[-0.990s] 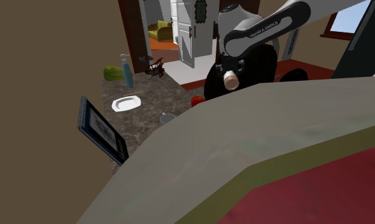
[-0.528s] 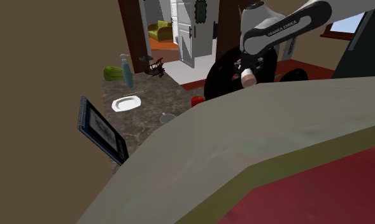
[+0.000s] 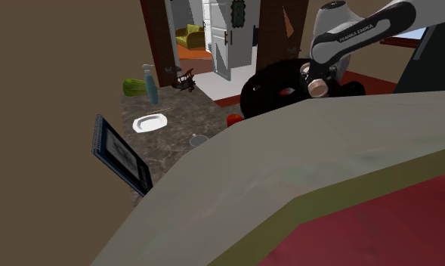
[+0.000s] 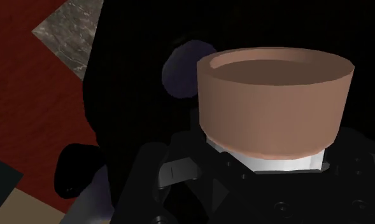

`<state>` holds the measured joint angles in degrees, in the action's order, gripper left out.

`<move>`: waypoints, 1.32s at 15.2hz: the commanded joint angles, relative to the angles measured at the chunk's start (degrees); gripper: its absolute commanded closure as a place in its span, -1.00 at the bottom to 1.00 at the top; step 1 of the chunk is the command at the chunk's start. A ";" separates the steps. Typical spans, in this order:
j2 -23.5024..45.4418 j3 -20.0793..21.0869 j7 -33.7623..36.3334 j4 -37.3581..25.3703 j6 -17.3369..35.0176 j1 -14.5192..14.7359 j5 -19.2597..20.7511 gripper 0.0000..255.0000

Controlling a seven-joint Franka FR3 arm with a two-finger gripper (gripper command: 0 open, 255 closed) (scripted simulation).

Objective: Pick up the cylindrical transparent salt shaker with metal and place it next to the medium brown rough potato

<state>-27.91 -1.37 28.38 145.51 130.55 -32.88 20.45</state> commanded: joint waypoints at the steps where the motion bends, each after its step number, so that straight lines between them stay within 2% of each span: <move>1: -0.24 -2.70 -3.08 0.80 0.70 -1.45 0.76 1.00; 8: 0.00 -11.37 -13.87 0.65 3.72 -5.59 2.59 1.00; 15: 3.63 -20.55 -25.29 -2.91 6.66 -8.20 2.50 1.00; 20: 5.41 -21.47 -25.19 -1.19 10.23 -8.51 3.07 1.00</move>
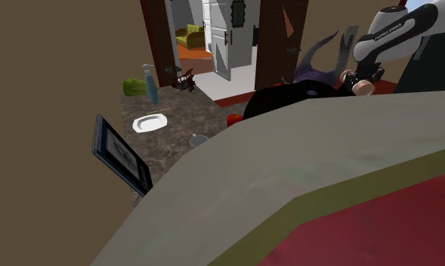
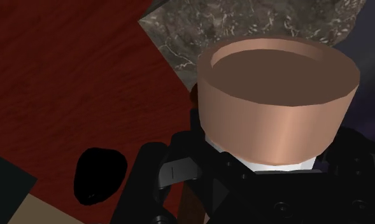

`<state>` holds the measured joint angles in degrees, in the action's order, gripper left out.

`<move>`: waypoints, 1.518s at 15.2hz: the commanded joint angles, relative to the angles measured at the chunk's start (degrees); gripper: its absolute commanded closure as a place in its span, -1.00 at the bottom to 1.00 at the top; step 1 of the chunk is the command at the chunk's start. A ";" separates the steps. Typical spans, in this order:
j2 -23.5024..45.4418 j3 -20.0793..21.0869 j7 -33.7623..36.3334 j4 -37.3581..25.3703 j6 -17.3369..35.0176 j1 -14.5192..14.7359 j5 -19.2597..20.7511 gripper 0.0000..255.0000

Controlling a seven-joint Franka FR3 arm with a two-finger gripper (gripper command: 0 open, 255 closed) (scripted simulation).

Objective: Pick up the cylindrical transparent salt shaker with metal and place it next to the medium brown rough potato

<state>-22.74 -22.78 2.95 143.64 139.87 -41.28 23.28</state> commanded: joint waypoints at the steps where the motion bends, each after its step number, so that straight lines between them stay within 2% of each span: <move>1: 0.67 -0.18 0.40 1.13 1.79 -0.16 0.41 1.00; 23: 14.87 -2.41 4.61 7.80 22.44 -1.52 3.94 1.00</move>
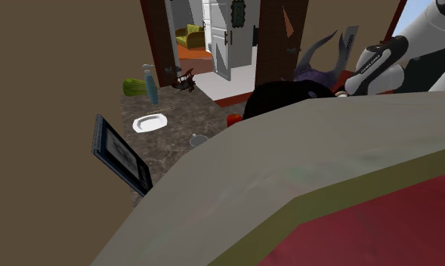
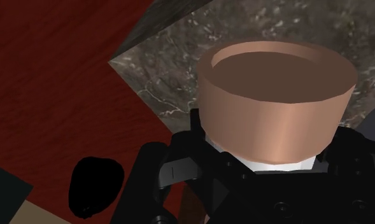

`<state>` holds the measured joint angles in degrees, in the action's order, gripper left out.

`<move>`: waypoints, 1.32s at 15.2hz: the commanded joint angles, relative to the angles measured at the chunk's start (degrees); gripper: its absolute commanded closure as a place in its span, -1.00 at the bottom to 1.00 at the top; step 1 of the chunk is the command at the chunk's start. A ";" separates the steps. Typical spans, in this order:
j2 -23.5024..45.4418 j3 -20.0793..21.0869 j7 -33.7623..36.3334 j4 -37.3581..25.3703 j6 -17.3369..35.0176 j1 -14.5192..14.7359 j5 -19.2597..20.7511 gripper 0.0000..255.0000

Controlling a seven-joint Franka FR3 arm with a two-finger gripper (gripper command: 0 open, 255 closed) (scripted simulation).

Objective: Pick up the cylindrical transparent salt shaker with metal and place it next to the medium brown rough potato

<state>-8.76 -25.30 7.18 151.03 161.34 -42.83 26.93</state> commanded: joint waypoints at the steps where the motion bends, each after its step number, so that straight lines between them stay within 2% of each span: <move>1: 1.75 0.04 0.62 0.54 1.95 -0.04 0.45 1.00; 5: 6.10 -0.17 1.93 0.97 6.70 -0.38 1.33 1.00; 13: 6.10 -0.16 1.93 0.97 6.70 -0.39 1.32 1.00; 14: 6.10 -0.16 1.93 0.97 6.70 -0.39 1.32 -1.00; 19: 6.10 -0.16 1.93 0.97 6.70 -0.39 1.32 -1.00; 20: 3.24 0.06 2.22 1.50 4.34 -0.38 1.97 -1.00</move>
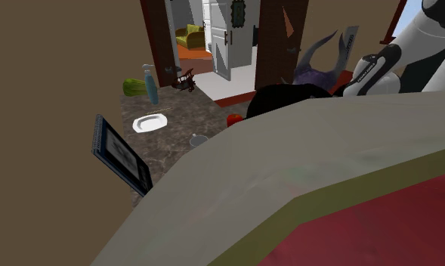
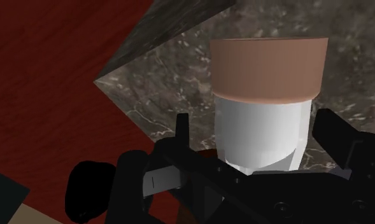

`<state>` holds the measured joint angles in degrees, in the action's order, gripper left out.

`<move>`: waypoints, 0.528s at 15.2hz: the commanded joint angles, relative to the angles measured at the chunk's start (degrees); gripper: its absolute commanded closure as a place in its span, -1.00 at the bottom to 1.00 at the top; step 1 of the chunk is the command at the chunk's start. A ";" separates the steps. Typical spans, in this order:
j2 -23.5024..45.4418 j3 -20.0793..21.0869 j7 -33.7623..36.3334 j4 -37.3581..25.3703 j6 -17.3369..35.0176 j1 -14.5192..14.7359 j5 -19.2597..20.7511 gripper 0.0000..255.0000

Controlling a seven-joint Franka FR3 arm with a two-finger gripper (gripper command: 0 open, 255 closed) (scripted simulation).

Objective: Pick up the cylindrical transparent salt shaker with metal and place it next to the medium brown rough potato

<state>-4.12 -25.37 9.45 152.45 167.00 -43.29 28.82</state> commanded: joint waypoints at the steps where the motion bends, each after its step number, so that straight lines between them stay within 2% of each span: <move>1: -4.21 0.42 0.09 0.54 -3.73 0.10 0.49 -1.00; 3: -9.12 1.10 0.07 1.16 -8.14 0.14 0.74 -1.00; 8: -9.12 1.14 0.05 1.17 -8.14 0.10 0.72 -1.00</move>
<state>-13.15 -24.24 9.50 153.60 158.94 -43.18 29.53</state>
